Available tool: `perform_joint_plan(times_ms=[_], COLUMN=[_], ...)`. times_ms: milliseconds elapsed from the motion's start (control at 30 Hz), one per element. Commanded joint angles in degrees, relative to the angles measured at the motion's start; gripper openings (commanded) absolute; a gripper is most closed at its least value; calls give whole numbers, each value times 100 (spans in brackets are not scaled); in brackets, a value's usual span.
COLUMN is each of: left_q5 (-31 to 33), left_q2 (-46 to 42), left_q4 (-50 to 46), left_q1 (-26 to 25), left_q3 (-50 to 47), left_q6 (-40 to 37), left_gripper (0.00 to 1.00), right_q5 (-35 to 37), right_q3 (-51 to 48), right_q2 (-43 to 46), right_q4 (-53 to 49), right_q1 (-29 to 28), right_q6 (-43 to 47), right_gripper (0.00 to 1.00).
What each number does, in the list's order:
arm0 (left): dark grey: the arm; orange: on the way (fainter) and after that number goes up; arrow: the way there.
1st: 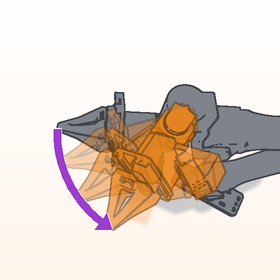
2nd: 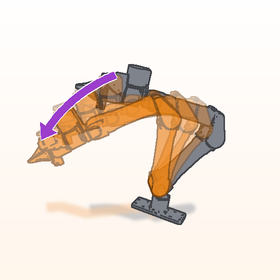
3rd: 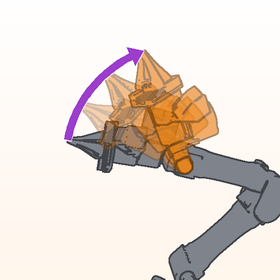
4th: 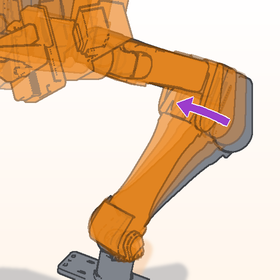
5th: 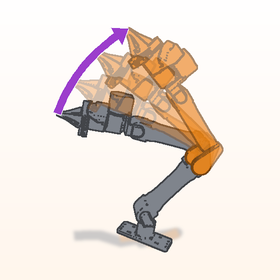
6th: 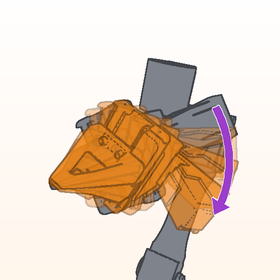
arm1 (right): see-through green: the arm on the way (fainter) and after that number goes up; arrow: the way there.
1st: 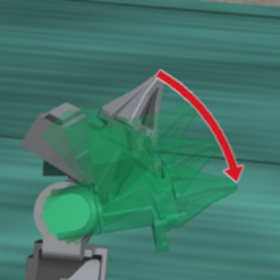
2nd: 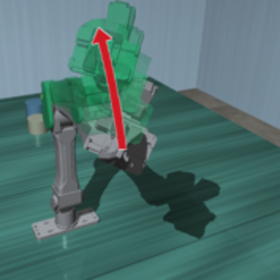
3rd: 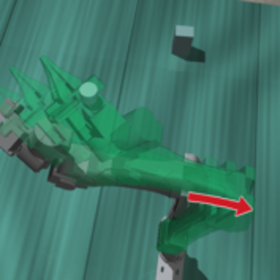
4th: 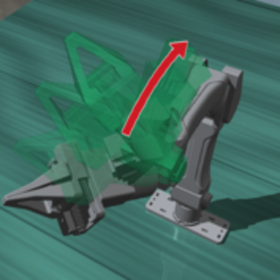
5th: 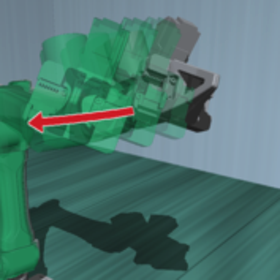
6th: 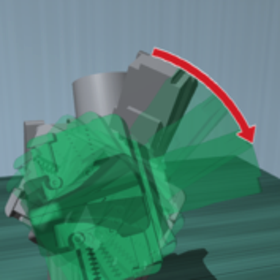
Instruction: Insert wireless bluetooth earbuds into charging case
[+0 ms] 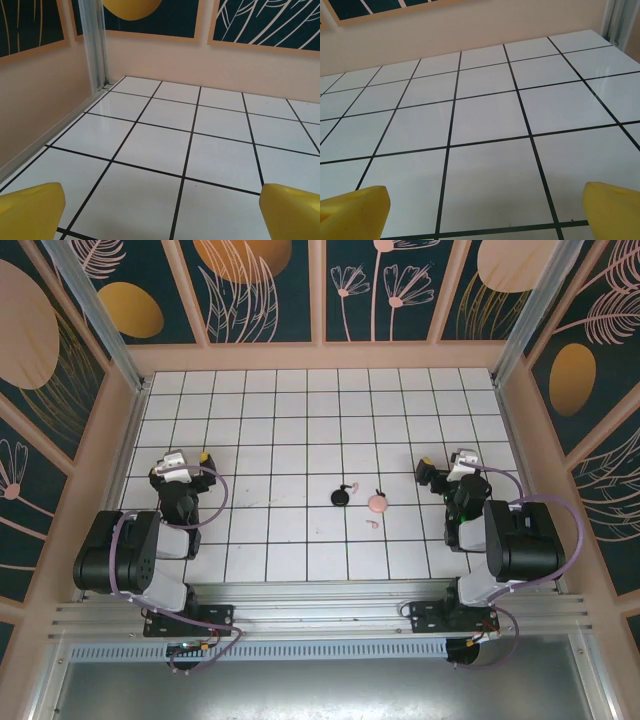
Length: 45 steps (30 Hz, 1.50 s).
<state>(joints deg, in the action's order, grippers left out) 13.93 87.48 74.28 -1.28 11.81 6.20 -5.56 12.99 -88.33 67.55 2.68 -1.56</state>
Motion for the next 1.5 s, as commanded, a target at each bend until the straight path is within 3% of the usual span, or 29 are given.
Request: perform_joint_plan(times_ms=[0, 733, 833, 967, 1067, 1200, 1333, 1467], left_q5=[-31, -31, -118, -511, -651, -970, -1463, -1456], left_q2=[-43, -50, -103, -537, -898, -1319, -1527, -1564], left_q4=[8, 16, -127, -1516, -2506, -4137, -5565, -6564], left_q1=[12, 18, 16, 16, 13, 14, -104, -577], left_q3=[93, 86, 138, 721, 1153, 1977, 2614, 3088], left_q6=[-38, -42, -77, -228, -231, 358, 920, 898], left_gripper=[99, 99, 95, 83, 80, 73, 64, 62], right_q5=[143, 143, 139, 29, 44, 36, 160, 364], right_q3=[84, 80, 200, 745, 1194, 2309, 3445, 4217], right_q2=[17, 16, 129, 763, 1226, 1629, 1573, 1318], right_q4=[303, 311, 23, -1494, -2697, -5131, -7380, -9161], right_q1=[11, 17, 13, 7, 4, -106, -435, -1115], right_q6=[90, 86, 91, 91, -172, -486, -712, -882], right_gripper=[99, 99, 99, 99, 99, 99, 99, 99])
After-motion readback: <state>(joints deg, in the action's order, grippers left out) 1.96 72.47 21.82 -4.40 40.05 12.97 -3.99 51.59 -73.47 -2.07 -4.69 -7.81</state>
